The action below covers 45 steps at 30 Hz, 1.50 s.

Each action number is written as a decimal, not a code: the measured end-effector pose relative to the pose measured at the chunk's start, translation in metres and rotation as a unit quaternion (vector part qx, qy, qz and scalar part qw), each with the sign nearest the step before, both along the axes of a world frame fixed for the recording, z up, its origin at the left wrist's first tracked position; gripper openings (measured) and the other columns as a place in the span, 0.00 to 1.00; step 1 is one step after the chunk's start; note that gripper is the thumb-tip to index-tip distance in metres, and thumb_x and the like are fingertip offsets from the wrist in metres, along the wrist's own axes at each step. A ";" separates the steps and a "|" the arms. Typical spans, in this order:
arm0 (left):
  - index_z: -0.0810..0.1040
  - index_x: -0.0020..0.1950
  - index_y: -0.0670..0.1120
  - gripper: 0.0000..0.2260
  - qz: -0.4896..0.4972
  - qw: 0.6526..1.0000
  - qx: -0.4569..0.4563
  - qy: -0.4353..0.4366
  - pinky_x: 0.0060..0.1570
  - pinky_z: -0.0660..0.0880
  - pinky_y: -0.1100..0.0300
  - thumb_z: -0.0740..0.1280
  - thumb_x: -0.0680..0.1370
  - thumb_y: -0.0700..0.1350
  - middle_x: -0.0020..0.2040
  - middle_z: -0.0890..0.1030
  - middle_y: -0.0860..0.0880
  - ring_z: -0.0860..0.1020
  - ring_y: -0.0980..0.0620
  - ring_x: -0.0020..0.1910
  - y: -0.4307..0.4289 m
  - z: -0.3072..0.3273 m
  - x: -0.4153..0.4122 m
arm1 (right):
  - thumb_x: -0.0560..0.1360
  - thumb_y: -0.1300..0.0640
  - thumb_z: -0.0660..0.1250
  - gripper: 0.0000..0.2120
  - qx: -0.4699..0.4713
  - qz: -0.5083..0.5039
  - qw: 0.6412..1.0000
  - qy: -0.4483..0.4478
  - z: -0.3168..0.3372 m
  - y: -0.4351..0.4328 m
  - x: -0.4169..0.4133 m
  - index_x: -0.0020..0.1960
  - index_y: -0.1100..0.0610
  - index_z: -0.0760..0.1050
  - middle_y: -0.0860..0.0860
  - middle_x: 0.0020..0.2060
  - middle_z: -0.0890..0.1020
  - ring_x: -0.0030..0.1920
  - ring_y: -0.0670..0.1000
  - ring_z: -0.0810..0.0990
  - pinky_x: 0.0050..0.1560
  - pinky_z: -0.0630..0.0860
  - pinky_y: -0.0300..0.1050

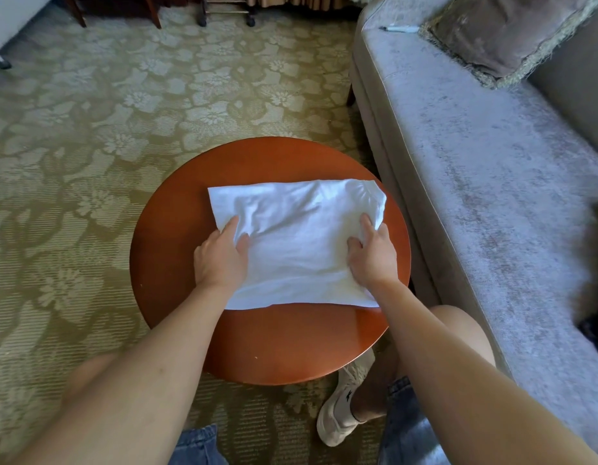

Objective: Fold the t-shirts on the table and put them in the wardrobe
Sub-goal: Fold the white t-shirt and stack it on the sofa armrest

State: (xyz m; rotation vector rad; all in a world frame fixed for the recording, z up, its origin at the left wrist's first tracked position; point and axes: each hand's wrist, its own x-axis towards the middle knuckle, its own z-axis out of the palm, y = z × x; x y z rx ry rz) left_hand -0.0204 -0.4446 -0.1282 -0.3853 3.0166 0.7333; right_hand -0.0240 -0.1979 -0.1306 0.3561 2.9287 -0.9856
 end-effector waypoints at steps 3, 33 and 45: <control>0.62 0.77 0.52 0.21 -0.010 0.999 -0.016 -0.042 0.62 0.67 0.51 0.55 0.84 0.53 0.66 0.75 0.45 0.72 0.42 0.66 -0.002 0.009 0.001 | 0.80 0.51 0.57 0.15 -0.049 -0.011 0.999 -0.012 0.005 0.005 0.002 0.66 0.51 0.69 0.52 0.55 0.69 0.50 0.56 0.74 0.47 0.70 0.46; 0.57 0.79 0.49 0.35 -0.224 0.962 0.150 0.039 0.64 0.61 0.60 0.70 0.77 0.50 0.77 0.63 0.47 0.61 0.47 0.75 0.149 0.166 0.055 | 0.76 0.62 0.64 0.35 -0.067 -0.153 0.978 0.127 0.161 0.170 0.171 0.79 0.52 0.54 0.57 0.74 0.61 0.67 0.61 0.70 0.62 0.68 0.49; 0.59 0.78 0.46 0.35 -0.434 0.881 0.188 0.010 0.69 0.62 0.56 0.72 0.76 0.48 0.77 0.63 0.46 0.63 0.47 0.75 0.333 0.187 0.135 | 0.74 0.63 0.67 0.38 -0.069 -0.366 0.921 0.114 0.209 0.278 0.366 0.79 0.50 0.54 0.55 0.72 0.65 0.62 0.58 0.73 0.49 0.74 0.46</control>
